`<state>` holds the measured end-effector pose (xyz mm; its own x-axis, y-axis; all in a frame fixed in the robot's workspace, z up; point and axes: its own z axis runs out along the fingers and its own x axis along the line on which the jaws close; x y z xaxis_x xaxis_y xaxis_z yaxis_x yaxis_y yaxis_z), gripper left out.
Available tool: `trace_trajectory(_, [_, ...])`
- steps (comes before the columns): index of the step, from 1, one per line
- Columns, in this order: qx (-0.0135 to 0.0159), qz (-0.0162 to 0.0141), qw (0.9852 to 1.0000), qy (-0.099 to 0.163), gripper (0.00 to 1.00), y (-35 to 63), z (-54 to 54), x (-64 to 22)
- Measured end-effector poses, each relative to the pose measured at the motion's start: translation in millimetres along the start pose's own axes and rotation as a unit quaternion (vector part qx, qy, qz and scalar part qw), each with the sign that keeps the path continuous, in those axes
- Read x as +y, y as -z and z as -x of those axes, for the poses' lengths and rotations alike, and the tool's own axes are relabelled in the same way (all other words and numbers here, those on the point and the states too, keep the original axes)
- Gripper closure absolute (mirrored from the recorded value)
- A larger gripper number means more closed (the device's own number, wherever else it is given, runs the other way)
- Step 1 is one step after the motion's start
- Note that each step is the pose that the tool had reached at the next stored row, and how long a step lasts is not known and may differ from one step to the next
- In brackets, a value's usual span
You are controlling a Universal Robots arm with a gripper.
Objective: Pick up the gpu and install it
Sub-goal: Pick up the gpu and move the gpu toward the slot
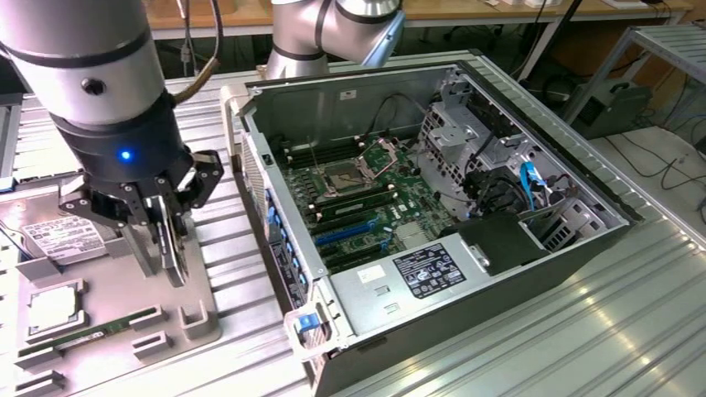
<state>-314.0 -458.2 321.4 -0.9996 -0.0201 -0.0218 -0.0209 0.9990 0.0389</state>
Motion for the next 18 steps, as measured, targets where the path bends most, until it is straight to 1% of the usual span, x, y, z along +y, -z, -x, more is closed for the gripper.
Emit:
trace_trajectory(12, [0.0, 0.0001, 1.0, 0.0, 0.72, 54.8, 1.2, 2.1])
trace_trajectory(13, [-0.0001, 0.0002, 1.0, 0.0, 0.72, 60.8, 1.3, 2.4])
trace_trajectory(16, [-0.0001, 0.0001, 1.0, 0.0, 0.72, 74.5, 1.6, 2.9])
trace_trajectory(17, [0.0, 0.0001, 1.0, 0.0, 0.72, 81.9, 1.8, 3.2])
trace_trajectory(18, [0.0, 0.0001, 1.0, 0.0, 0.72, 86.4, 1.9, 3.4])
